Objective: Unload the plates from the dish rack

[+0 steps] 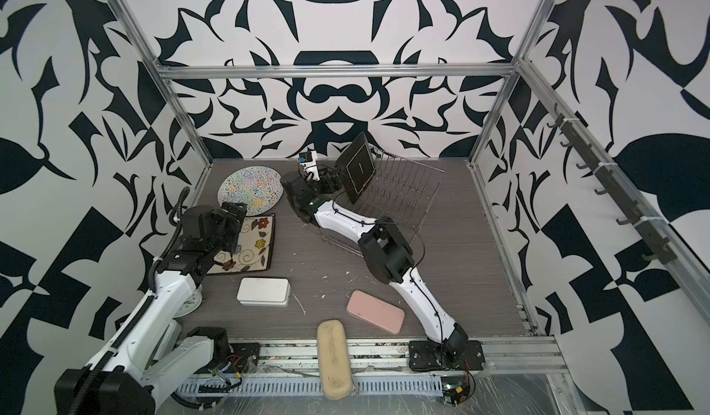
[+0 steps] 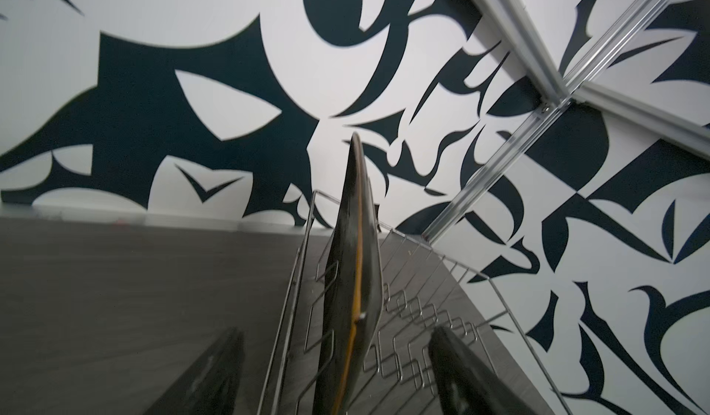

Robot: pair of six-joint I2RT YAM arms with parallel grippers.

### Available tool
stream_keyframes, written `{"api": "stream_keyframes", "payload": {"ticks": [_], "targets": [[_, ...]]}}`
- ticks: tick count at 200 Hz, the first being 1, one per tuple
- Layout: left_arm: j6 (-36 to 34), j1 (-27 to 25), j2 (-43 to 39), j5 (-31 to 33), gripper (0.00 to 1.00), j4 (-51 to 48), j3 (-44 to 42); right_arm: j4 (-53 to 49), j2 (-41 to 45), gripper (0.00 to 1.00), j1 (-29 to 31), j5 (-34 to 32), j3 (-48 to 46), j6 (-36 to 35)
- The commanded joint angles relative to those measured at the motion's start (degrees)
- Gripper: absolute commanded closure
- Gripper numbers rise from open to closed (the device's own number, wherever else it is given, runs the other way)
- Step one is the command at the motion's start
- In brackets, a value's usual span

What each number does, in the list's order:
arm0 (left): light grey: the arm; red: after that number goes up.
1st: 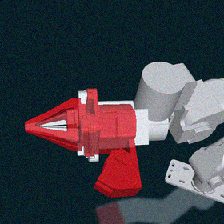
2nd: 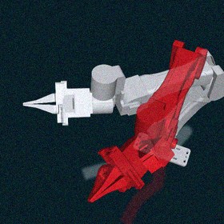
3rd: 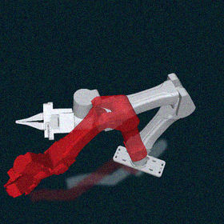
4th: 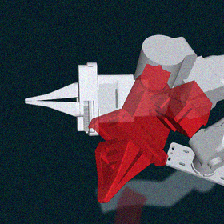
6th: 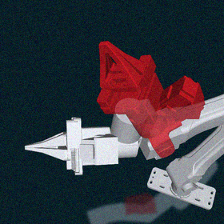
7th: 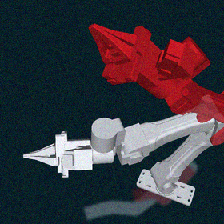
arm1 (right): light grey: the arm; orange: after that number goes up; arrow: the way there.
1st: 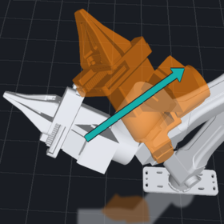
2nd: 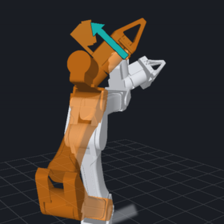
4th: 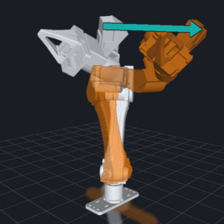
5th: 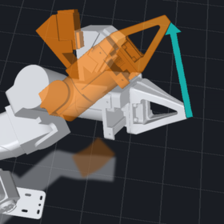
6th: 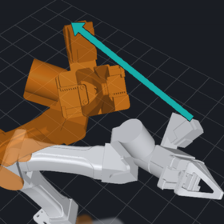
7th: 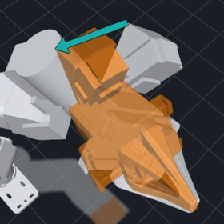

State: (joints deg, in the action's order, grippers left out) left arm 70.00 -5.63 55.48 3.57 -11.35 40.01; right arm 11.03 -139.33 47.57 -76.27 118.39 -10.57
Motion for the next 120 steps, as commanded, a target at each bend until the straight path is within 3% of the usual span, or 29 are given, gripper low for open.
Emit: {"api": "stream_keyframes", "payload": {"ticks": [1, 26, 42, 86, 120], "targets": [[-0.83, 0.09, -0.60, -0.30, 0.01, 0.67, -0.40, 20.65, 0.38, 0.20, -0.52, -3.10, -0.60, -14.05], [-0.66, 0.09, -0.28, -0.91, 0.01, 1.07, -0.52, 32.95, -2.95, 0.21, -0.89, -3.58, 1.10, -25.62], [-0.60, 0.10, 0.07, -1.11, 0.01, 1.33, -0.55, 36.58, -4.09, 0.22, -0.88, -3.27, 1.49, -29.03], [-0.62, 0.09, 0.24, -1.29, 0.01, 1.42, -0.37, 35.27, -3.55, 0.25, -1.04, -2.12, -0.09, -26.84], [-0.66, 0.08, 0.11, -1.46, 0.00, 1.42, -0.37, 26.39, -0.49, 0.34, -1.75, -0.85, -3.40, -16.63]]}}
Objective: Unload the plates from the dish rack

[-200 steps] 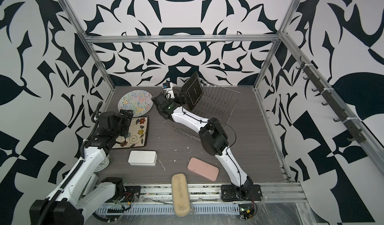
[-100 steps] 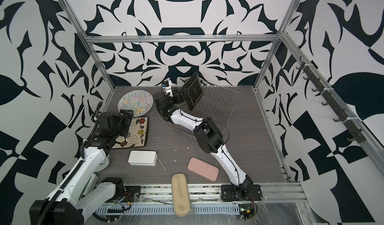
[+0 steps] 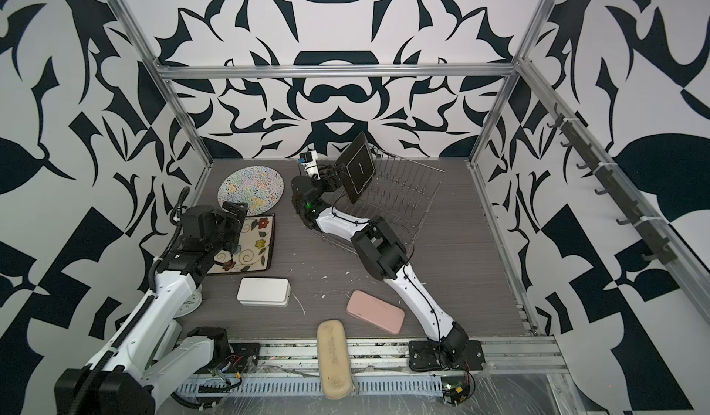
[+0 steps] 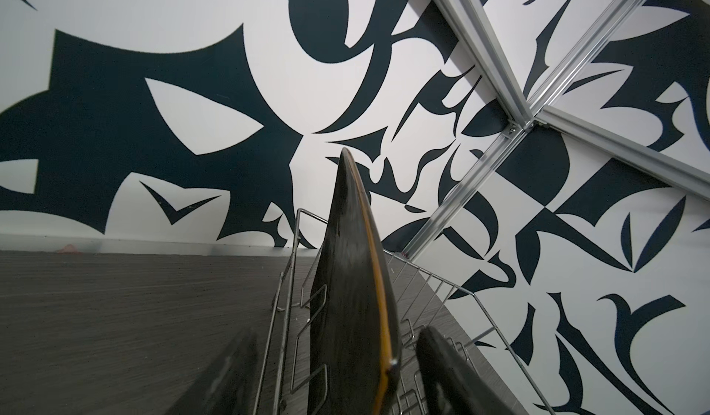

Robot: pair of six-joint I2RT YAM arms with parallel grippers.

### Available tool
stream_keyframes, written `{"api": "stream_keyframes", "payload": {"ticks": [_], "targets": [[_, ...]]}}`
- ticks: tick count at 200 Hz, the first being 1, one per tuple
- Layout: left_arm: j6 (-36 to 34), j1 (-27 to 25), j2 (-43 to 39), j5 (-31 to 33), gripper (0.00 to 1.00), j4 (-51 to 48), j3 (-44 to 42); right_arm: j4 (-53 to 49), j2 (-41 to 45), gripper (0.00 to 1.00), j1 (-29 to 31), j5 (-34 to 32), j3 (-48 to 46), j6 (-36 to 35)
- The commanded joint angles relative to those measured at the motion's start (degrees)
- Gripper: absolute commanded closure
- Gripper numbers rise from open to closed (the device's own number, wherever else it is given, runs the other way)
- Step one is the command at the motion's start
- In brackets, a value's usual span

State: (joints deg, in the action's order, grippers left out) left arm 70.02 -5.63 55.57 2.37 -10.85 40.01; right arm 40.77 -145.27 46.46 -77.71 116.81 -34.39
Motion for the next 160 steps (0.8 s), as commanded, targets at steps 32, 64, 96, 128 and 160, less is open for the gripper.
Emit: {"api": "stream_keyframes", "payload": {"ticks": [32, 64, 96, 128, 160], "targets": [[-0.85, 0.05, -0.26, -0.09, 0.01, 0.79, -0.30, -10.13, 8.18, 0.33, -1.72, 0.11, -4.28, 15.58], [-0.94, 0.04, 0.21, -0.34, 0.01, 0.74, -0.12, -12.89, 8.76, 0.32, -2.20, 0.19, -4.77, 19.17], [-0.89, 0.06, 0.50, -0.43, 0.01, 0.83, -0.02, -21.87, 9.10, 0.32, -2.99, 0.31, -2.70, 27.96], [-1.03, 0.00, 0.55, -0.53, 0.01, 0.83, 0.33, -45.70, 9.34, 0.32, -4.72, 2.29, 3.09, 48.98], [-1.12, 0.01, 0.42, -0.43, 0.00, 0.74, 0.33, -51.74, 9.52, 0.38, -5.67, 4.15, 3.95, 55.64]]}}
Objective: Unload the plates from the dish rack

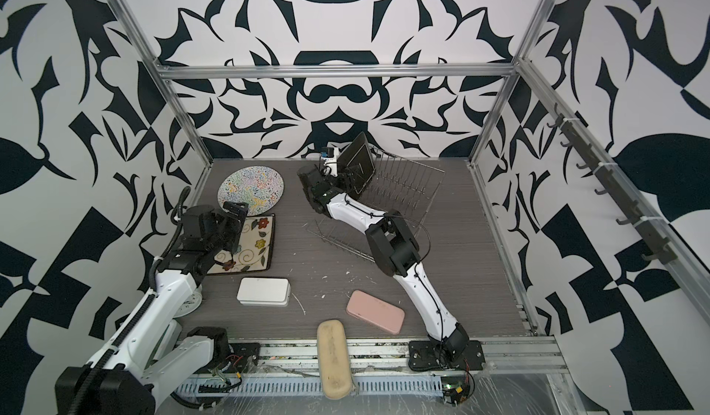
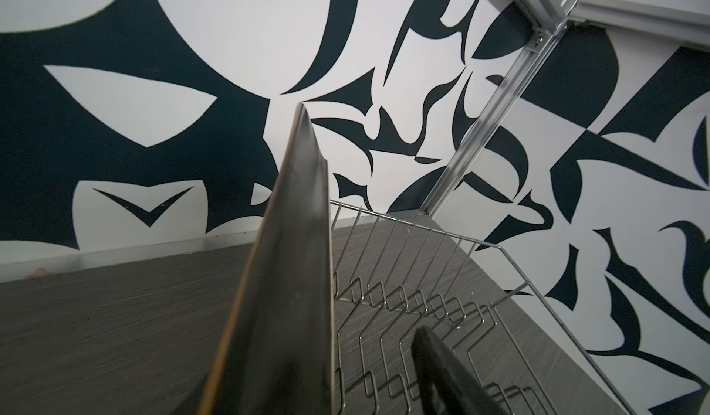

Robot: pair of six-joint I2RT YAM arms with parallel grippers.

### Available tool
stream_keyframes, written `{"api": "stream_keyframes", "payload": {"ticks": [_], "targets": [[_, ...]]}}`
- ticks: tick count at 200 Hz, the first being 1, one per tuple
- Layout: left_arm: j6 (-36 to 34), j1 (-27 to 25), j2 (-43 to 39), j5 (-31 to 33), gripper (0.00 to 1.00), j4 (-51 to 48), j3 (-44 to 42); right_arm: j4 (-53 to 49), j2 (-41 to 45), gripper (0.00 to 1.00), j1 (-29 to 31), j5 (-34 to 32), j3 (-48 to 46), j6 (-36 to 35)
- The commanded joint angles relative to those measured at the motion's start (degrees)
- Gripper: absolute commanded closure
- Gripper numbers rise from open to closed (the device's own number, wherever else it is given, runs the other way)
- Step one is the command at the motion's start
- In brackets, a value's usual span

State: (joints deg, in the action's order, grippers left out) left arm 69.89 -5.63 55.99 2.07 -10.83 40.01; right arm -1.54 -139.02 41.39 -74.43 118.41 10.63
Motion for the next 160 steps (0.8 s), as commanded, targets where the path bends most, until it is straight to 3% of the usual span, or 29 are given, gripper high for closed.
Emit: {"api": "stream_keyframes", "payload": {"ticks": [1, 53, 121, 160], "targets": [[-1.03, 0.01, 0.00, -0.08, 0.01, 0.72, 0.33, -9.43, 3.29, 0.38, -0.60, 0.92, 2.35, 10.62], [-1.05, 0.00, 0.04, -0.22, 0.01, 0.60, 0.56, -9.18, 3.04, 0.54, -0.64, 1.74, 2.69, 11.43], [-1.18, 0.00, 0.26, -0.31, 0.01, 0.20, 1.12, -8.92, 1.78, 0.68, -0.34, 0.94, 4.59, 10.61], [-1.20, 0.01, -0.04, -0.31, 0.01, -0.15, 1.18, -11.07, -1.06, 0.69, 0.06, -1.29, 9.70, 8.46]]}}
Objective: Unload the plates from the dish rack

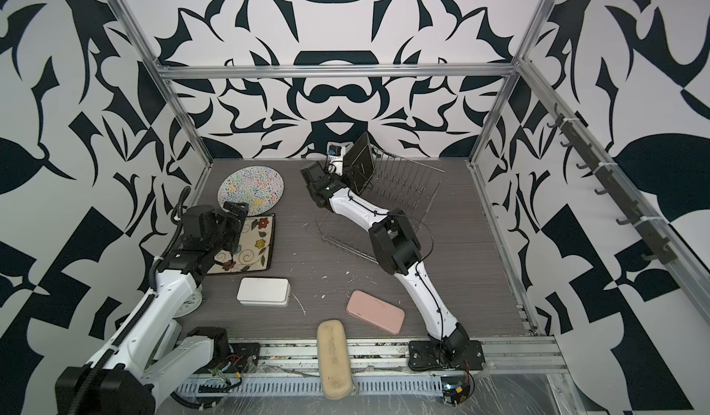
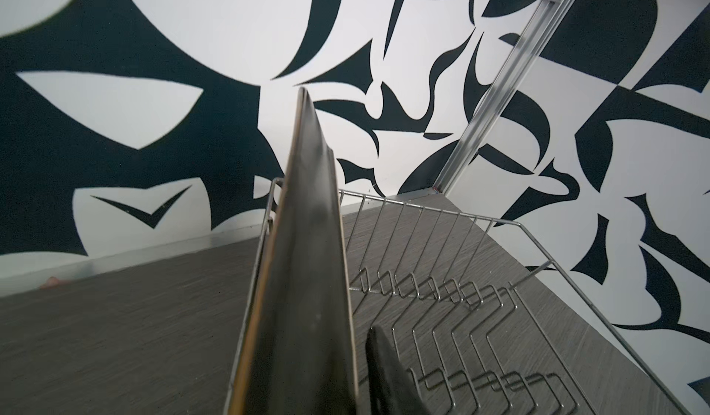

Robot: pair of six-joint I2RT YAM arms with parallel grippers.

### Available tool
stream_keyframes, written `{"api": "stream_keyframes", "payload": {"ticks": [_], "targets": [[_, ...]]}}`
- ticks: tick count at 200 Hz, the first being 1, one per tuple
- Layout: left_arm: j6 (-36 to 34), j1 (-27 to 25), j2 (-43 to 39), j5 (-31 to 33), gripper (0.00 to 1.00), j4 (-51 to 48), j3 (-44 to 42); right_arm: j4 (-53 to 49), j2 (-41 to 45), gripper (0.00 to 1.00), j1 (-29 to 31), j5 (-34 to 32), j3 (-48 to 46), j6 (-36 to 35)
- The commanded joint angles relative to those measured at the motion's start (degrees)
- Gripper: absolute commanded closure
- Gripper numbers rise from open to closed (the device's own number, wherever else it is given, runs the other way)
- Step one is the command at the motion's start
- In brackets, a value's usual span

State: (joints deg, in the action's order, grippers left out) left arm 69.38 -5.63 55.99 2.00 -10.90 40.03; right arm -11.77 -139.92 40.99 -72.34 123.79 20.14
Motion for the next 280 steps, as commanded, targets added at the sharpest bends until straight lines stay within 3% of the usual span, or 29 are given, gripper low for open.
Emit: {"api": "stream_keyframes", "payload": {"ticks": [1, 72, 93, 117, 132, 194, 280], "targets": [[-0.72, 0.01, -0.06, -0.24, 0.01, -0.09, 1.22, -0.86, -0.22, 0.69, 0.47, -3.36, 4.39, -1.10], [-0.69, 0.00, -0.62, -0.07, 0.01, -0.44, 1.06, -2.05, -0.79, 0.73, 0.54, -4.47, 5.92, -0.89], [-0.72, 0.00, -0.80, -0.04, 0.01, -0.53, 0.94, -4.73, -0.63, 0.69, 0.55, -4.68, 5.96, 1.82], [-0.75, 0.00, -0.84, -0.07, 0.01, -0.62, 0.91, -9.40, 0.20, 0.56, 0.48, -3.11, 6.14, 6.56], [-0.73, 0.01, -0.89, -0.07, 0.01, -0.62, 0.83, -10.67, 0.61, 0.55, 0.36, -1.67, 5.61, 7.72], [-0.69, 0.03, -1.25, -0.07, 0.01, -0.71, 0.58, -12.75, -0.48, 0.72, 0.13, -1.05, 7.72, 8.69], [-0.85, 0.00, -1.41, 0.29, 0.01, -0.62, 0.16, -12.93, -2.86, 0.82, 0.05, -1.10, 10.85, 8.51]]}}
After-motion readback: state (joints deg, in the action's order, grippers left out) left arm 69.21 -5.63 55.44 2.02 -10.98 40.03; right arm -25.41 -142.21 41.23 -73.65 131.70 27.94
